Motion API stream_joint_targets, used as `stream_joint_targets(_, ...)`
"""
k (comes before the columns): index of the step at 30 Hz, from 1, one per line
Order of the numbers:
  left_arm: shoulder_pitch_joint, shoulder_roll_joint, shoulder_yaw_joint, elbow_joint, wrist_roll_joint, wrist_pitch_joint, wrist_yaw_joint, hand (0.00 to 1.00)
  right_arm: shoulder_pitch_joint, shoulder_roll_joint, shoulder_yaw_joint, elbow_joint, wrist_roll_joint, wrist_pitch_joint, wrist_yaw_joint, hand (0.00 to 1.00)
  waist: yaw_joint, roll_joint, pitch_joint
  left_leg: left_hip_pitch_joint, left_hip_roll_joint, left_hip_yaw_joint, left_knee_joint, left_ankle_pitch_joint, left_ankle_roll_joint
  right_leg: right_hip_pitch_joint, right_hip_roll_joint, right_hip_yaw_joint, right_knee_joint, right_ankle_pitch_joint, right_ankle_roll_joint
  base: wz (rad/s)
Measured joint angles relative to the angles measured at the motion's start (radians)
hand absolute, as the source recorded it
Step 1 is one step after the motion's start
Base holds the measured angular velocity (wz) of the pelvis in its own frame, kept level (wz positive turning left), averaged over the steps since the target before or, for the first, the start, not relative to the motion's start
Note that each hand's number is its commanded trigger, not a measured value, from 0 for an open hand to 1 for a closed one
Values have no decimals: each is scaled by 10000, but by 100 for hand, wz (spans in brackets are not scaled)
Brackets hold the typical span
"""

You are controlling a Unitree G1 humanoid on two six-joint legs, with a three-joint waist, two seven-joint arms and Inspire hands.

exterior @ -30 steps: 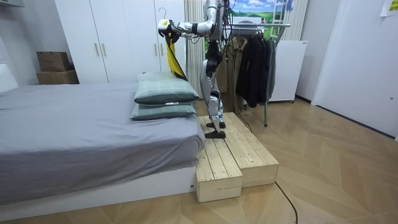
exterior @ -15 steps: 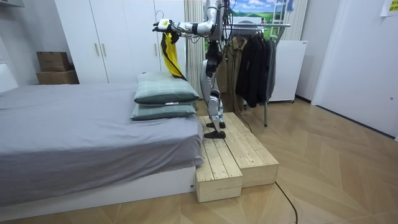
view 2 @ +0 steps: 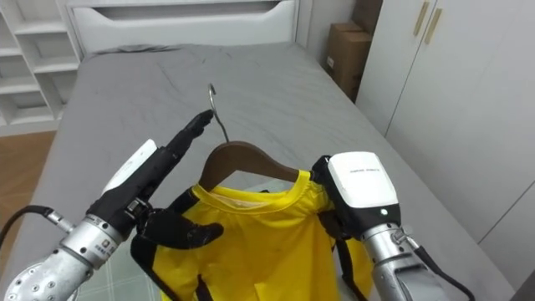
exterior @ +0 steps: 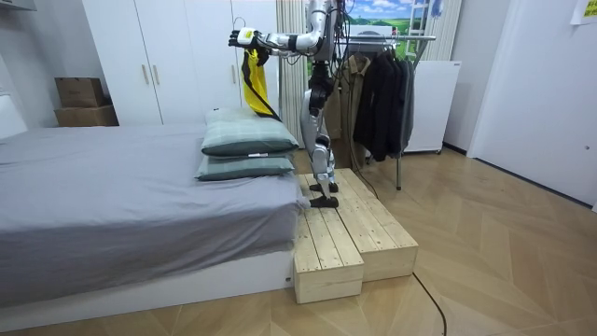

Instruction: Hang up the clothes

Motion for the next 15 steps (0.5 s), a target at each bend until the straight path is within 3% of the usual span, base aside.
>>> stream_joint_targets(10, 9, -83, 19, 161, -2, 40, 7, 0, 120, 0, -9, 0, 9, -5, 97, 100, 17, 104, 2, 112, -2, 5, -6, 0, 0, 95, 0, -1, -1, 0, 1, 0)
stream_joint_targets(15, 121, -221, 319, 568, -7, 45, 53, 0, 593, -2, -239, -7, 22, 1, 66, 100, 111, 111, -8, 125, 3, 7, -4, 2, -3, 96, 4, -3, 1, 0, 1, 0)
